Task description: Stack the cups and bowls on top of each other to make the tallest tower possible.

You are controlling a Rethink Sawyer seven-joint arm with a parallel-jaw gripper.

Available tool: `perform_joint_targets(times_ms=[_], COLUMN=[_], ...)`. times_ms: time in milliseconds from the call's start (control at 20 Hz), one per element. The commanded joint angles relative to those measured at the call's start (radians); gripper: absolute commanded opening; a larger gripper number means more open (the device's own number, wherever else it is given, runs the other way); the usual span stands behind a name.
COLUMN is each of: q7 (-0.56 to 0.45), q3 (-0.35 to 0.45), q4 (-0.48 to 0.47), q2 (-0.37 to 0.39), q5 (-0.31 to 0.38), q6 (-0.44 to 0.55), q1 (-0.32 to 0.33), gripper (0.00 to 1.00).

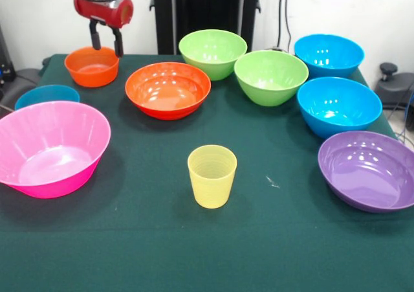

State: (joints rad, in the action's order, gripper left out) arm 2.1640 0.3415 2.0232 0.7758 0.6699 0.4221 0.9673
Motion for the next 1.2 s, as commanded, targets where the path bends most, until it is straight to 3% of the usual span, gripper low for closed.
perform_joint_targets(times_ms=[50, 450, 900, 1200], q7=[-0.102, -0.031, 0.011, -0.013], q3=[0.06, 0.002, -0.122, -0.122], q4=[-0.062, -0.112, -0.191, -0.182], q2=[-0.088, -0.17, -0.209, -0.194], q5=[0.032, 0.053, 0.144, 0.127], q6=[0.044, 0.014, -0.012, -0.02], q1=[-0.033, -0.083, -0.174, -0.163], gripper=[1.0, 1.0, 1.0, 1.0])
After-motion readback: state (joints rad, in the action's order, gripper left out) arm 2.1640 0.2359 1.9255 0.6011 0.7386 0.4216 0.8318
